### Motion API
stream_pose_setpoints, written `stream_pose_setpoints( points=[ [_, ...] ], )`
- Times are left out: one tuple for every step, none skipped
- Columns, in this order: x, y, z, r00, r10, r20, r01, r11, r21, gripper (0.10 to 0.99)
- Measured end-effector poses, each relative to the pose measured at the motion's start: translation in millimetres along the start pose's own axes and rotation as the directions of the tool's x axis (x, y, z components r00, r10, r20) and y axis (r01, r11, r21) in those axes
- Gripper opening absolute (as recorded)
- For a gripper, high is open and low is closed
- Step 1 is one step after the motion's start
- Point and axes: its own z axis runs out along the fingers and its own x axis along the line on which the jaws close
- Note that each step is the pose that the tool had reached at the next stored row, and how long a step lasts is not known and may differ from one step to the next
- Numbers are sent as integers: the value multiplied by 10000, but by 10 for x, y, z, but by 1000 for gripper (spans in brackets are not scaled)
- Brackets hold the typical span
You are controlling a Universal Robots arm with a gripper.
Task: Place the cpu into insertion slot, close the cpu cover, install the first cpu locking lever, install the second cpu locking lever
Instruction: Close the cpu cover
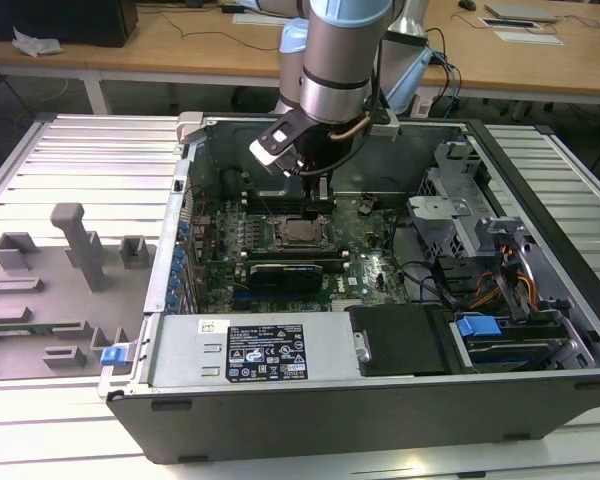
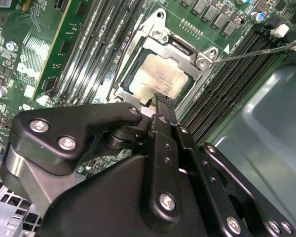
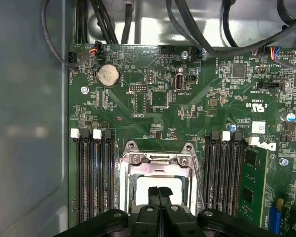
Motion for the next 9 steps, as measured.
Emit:
stream_pose_setpoints(
  points=[
    [0, 0, 0, 10000, 1, 0, -1, 10000, 0, 106],
    [0, 0, 0, 10000, -16, 0, 16, 10000, 0, 106],
    [0, 0, 1, 9999, -168, 7, 168, 9999, 4, 106],
    [1, 0, 2, 9987, -513, 38, 513, 9987, 13, 106],
    [0, -1, 1, 9975, -707, 61, 707, 9975, 22, 106],
    [0, -1, 0, 9963, -857, 77, 857, 9963, 28, 106],
    [0, -1, 1, 9929, -1186, 104, 1185, 9929, 40, 106],
    [0, -1, 1, 9906, -1365, 121, 1364, 9906, 47, 106],
    [0, -1, 0, 9878, -1551, 133, 1551, 9879, 54, 106]
  ],
)
